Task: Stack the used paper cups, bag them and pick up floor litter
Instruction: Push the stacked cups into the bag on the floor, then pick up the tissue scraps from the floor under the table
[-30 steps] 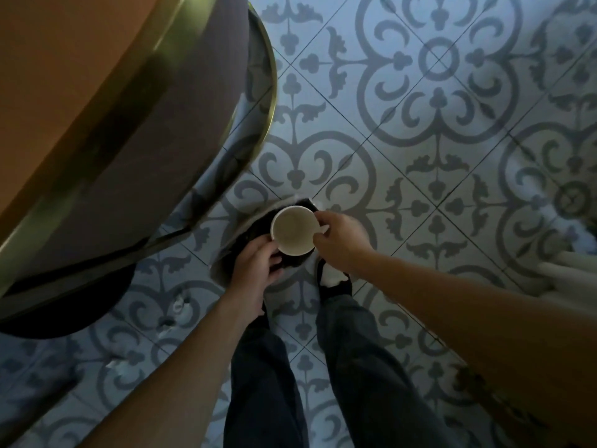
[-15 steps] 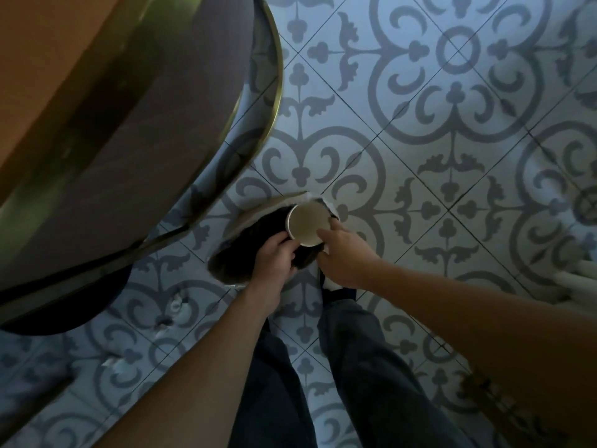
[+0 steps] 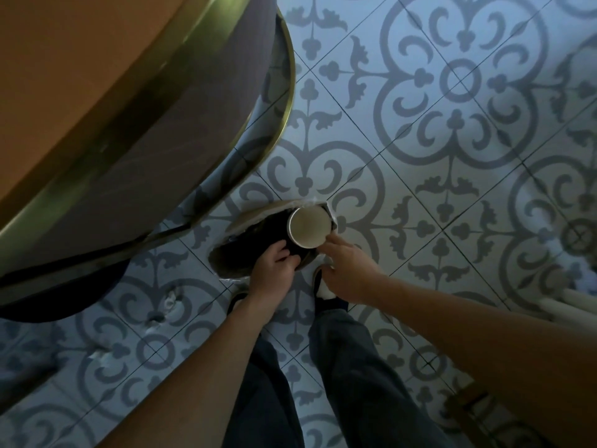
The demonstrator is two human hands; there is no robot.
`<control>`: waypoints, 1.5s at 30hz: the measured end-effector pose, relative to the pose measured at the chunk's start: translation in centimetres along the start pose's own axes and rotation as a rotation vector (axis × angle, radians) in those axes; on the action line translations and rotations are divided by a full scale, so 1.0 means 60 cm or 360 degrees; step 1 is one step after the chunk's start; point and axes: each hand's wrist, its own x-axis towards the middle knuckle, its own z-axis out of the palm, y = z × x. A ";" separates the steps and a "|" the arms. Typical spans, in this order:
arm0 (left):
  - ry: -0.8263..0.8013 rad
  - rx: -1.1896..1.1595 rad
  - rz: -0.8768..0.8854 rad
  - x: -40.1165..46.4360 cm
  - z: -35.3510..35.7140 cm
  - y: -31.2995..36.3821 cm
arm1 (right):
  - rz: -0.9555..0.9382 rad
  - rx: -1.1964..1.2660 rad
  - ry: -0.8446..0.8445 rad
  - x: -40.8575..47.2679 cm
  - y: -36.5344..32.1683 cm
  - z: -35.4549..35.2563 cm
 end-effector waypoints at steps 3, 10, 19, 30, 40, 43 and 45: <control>0.0036 -0.0014 0.0031 -0.019 -0.010 -0.004 | -0.0036 -0.0057 0.0002 -0.012 -0.008 -0.003; 0.0096 0.0218 0.0185 -0.102 -0.058 -0.035 | -0.0162 -0.0305 -0.0025 -0.054 -0.042 -0.006; 0.0292 0.0365 0.0262 -0.227 -0.168 -0.148 | -0.0349 -0.0881 -0.0134 -0.114 -0.128 0.060; 0.0607 0.0743 0.0470 -0.333 -0.342 -0.427 | -0.0534 -0.1123 -0.0043 -0.196 -0.308 0.287; 0.0719 0.0694 0.0285 -0.443 -0.512 -0.724 | -0.0610 -0.1335 0.0001 -0.240 -0.468 0.531; 0.0795 0.0607 0.0241 -0.440 -0.533 -0.774 | -0.0616 -0.1409 -0.0015 -0.216 -0.497 0.590; 0.0855 0.0553 0.0232 -0.426 -0.541 -0.796 | -0.0655 -0.1462 -0.0002 -0.185 -0.505 0.624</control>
